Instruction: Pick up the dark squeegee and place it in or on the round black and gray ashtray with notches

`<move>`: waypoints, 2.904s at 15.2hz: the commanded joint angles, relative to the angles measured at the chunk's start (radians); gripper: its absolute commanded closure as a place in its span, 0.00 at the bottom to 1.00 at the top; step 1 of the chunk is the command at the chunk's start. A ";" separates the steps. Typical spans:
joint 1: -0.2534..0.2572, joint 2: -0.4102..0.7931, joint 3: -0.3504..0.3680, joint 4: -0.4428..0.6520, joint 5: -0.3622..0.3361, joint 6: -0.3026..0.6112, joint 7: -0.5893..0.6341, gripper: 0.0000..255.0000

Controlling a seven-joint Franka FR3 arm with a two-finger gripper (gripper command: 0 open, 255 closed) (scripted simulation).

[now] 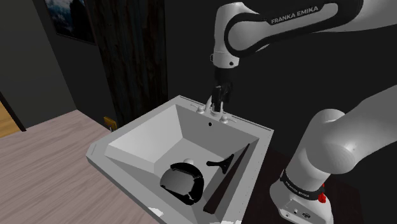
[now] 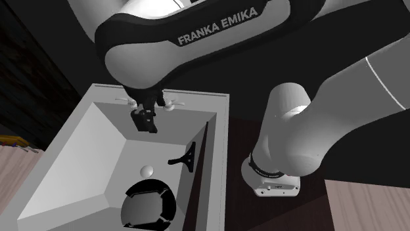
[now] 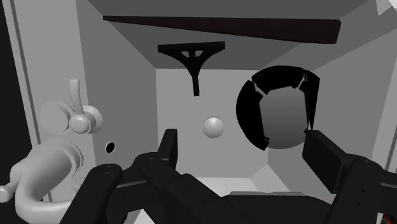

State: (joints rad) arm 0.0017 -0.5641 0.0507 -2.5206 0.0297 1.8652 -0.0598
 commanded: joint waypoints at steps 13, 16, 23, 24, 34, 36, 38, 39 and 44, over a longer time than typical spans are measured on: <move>-0.022 0.435 0.010 -0.116 -0.079 0.414 -0.020 0.00; -0.029 0.555 0.008 -0.108 -0.112 0.497 -0.012 0.00; -0.033 0.852 -0.022 -0.048 -0.212 0.663 0.024 0.00; -0.031 0.895 -0.029 -0.035 -0.226 0.683 0.029 0.00; -0.018 1.047 -0.063 -0.022 -0.273 0.811 0.058 0.00; -0.018 1.047 -0.063 -0.022 -0.273 0.811 0.058 0.00; -0.018 1.047 -0.063 -0.022 -0.273 0.811 0.058 0.00; -0.018 1.047 -0.063 -0.022 -0.273 0.811 0.058 0.00; -0.018 1.047 -0.063 -0.022 -0.273 0.811 0.058 1.00</move>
State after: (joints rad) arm -0.0166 0.4827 -0.0127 -2.5429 -0.2431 2.6761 -0.0021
